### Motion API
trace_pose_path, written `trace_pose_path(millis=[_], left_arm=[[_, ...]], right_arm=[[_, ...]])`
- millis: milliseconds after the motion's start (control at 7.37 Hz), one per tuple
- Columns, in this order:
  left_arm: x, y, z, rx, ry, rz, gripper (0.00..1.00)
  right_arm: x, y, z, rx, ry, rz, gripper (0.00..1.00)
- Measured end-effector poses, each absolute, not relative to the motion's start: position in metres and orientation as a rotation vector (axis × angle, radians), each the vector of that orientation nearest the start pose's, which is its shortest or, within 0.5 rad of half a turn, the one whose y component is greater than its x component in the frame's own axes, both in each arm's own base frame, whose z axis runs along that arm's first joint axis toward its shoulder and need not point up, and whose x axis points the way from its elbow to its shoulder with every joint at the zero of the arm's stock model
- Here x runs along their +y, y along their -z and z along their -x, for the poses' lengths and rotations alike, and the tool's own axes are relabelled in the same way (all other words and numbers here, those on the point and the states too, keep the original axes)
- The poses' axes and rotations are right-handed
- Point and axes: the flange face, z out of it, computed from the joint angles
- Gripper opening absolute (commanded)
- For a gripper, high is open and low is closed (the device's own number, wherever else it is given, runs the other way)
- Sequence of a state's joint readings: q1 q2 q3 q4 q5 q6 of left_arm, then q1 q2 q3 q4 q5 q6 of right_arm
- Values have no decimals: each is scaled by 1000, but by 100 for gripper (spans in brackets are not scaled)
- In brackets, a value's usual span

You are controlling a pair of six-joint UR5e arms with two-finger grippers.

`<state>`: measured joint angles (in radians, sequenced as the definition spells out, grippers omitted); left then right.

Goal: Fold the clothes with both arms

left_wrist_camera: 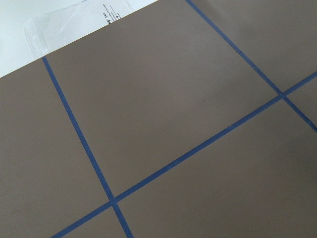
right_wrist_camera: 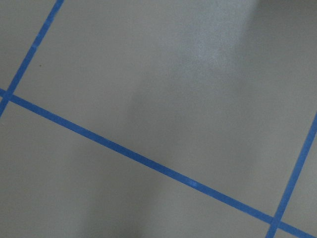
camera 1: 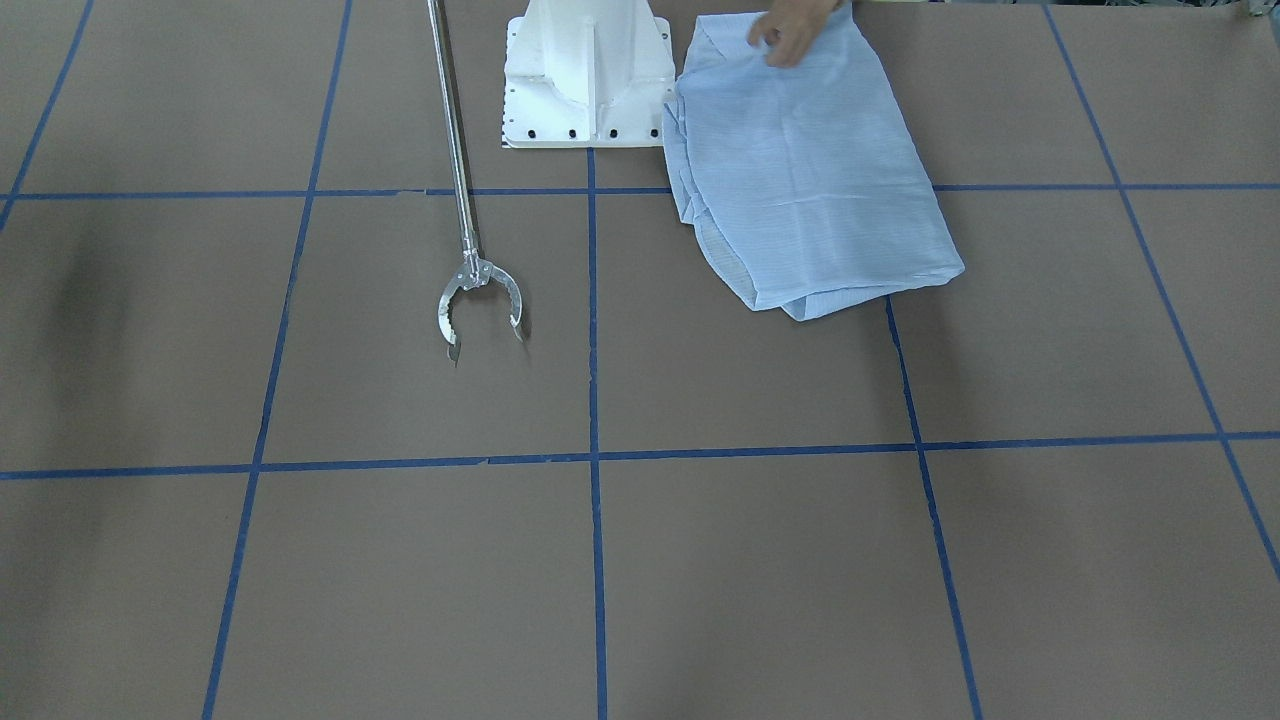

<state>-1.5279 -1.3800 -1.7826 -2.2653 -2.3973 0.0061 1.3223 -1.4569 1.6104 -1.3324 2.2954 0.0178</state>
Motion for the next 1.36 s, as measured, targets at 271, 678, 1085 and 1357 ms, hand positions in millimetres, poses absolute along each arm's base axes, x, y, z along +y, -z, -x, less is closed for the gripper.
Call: trace_pose_path(millis=[271,678,1085,1357], left_arm=[[-433,-558,42,803,-340,-659,100],[-433,-559,41,804,-339,-657,100],[-433,-559,41,803,-338,-656,100],[-433,-560,41,803,-338,-655,100]], right_arm=[[-556,-558,72,-760,355,-271,100],[-557,-560,72,-760,346,-262,100],[-556,-561,72,-764,342,-259,100],[-556,-559,72,-765,345,-264,100]])
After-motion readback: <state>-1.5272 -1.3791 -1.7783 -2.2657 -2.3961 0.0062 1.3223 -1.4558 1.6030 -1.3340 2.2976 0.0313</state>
